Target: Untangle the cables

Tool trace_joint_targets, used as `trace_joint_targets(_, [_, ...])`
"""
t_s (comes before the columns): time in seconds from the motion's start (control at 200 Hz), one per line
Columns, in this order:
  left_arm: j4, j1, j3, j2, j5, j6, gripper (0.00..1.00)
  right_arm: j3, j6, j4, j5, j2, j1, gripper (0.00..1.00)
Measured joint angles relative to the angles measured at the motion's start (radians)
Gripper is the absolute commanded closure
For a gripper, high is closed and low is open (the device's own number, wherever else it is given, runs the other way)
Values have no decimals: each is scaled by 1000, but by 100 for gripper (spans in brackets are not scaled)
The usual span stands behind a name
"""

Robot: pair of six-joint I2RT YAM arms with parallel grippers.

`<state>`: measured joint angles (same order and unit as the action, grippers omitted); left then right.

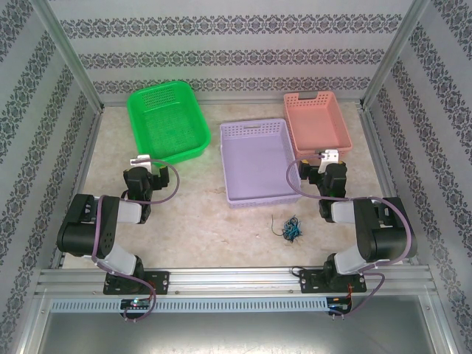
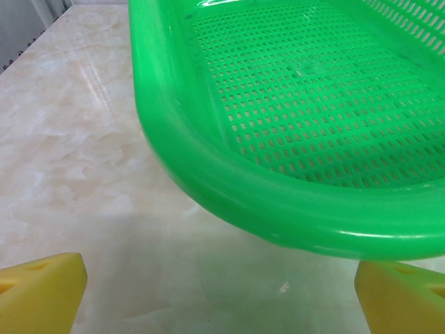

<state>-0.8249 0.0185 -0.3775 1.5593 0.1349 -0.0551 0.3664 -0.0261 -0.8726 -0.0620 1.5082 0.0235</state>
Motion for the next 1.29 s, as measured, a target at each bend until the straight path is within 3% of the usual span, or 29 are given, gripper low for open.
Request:
trace_joint_targets(0.185, [4, 7, 11, -32, 23, 1, 0, 0, 0, 24, -27, -29, 6, 2])
trace_joint_targets(0.365, [218, 56, 2, -484, 167, -35, 0, 45, 27, 197, -233, -345, 108, 2])
trace_joint_targets(0.455, [325, 81, -90, -637, 202, -43, 0, 226, 4, 359, -334, -451, 154, 2])
trace_joint_targets(0.585, [608, 125, -303, -706, 266, -185, 1, 619, -297, 726, -326, -512, 121, 2])
trace_joint_targets(0.674, [939, 124, -531, -658, 261, -381, 1, 718, -463, 893, -236, -573, 72, 19])
trace_joint_targets(0.779, [1141, 125, -661, -611, 168, -523, 0, 800, -588, 1173, -186, -560, 113, 42])
trace_joint_targets(0.889, [1272, 153, -676, -572, 32, -625, 18, 811, -687, 1452, -117, -501, 228, 47])
trace_joint_targets(1.049, [1377, 367, -674, -462, -154, -700, 35, 629, -820, 1703, 52, -487, 317, 53])
trace_joint_targets(1.189, [1409, 608, -661, -390, -216, -717, 38, 438, -890, 1798, 155, -494, 328, 51])
trace_joint_targets(1.294, [1412, 715, -641, -368, -238, -729, 39, 356, -910, 1799, 204, -488, 339, 51])
